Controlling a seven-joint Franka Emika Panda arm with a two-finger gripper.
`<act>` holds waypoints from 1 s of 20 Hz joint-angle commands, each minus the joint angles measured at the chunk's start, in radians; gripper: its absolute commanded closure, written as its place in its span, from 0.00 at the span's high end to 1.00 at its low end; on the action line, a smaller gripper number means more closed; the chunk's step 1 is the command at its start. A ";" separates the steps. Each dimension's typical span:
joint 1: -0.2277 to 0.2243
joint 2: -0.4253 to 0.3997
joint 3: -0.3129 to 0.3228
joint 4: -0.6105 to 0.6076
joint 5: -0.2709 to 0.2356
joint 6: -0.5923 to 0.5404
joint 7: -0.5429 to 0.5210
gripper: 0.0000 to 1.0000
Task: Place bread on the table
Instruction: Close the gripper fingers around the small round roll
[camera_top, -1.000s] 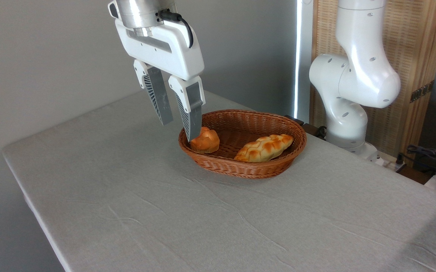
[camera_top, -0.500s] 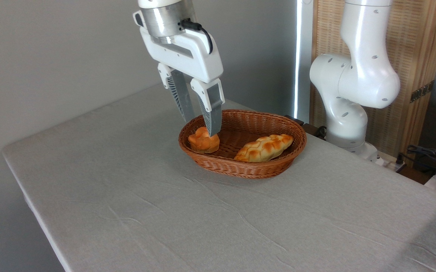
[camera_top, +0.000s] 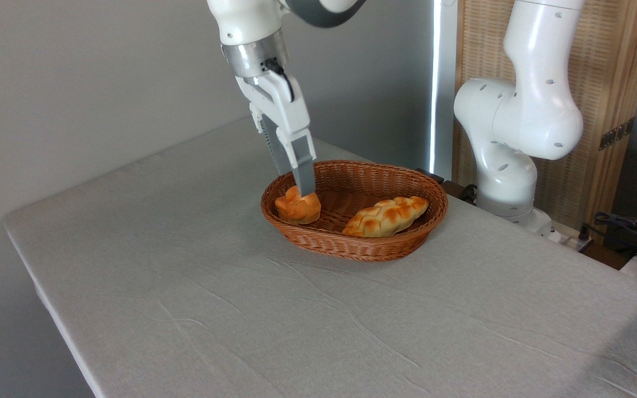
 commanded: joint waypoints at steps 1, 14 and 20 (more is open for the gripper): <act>0.004 -0.034 -0.041 -0.072 -0.030 0.087 0.013 1.00; -0.019 -0.031 -0.132 -0.117 -0.061 0.087 0.013 1.00; -0.019 -0.027 -0.132 -0.138 -0.058 0.090 0.013 1.00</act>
